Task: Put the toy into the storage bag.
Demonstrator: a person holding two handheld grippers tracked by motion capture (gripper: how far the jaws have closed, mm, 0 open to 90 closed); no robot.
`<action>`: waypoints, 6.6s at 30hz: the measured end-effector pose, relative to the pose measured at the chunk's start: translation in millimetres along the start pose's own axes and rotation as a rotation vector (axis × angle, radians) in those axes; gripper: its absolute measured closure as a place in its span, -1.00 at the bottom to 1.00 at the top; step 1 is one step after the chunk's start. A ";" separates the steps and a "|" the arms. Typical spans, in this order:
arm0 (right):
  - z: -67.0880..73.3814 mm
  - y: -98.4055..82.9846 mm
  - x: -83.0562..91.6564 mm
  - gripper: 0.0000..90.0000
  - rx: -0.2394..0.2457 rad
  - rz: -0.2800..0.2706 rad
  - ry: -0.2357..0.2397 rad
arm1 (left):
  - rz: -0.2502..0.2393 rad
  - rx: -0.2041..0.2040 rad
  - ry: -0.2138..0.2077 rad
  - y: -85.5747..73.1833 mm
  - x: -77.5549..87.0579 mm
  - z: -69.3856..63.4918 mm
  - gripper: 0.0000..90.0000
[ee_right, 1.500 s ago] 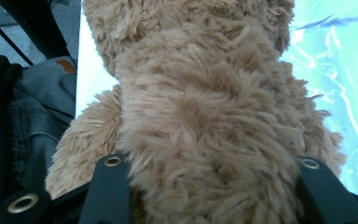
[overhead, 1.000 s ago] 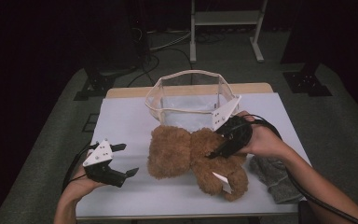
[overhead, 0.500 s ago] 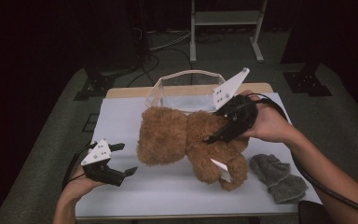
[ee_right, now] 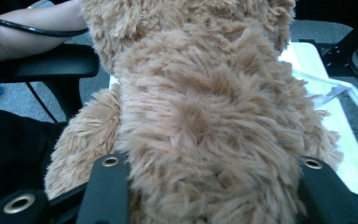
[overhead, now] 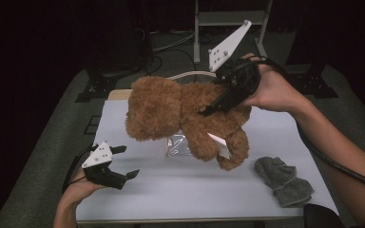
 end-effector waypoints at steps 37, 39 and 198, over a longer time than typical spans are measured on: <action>-176.7 27.1 -22.4 0.09 -0.080 0.085 -0.096 | 0.034 0.005 0.008 -12.4 -0.5 8.3 -0.82; -180.0 21.8 -31.1 0.09 -0.084 0.095 -0.091 | 0.032 0.014 0.010 -13.3 -0.2 9.2 -0.82; -129.9 -124.3 -157.6 0.61 -0.269 0.335 -0.005 | 0.058 -0.013 -0.042 -17.9 -6.0 -1.7 -0.82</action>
Point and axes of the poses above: each handheld gripper's, and its own axes: x roughly backward along the jaws, y roughly out of its top, z roughly to its left, the point moved 5 cm from there along -x, roughly forward along the jaws, and after that the axes turned 7 degrees about x, right-handed, at the moved point
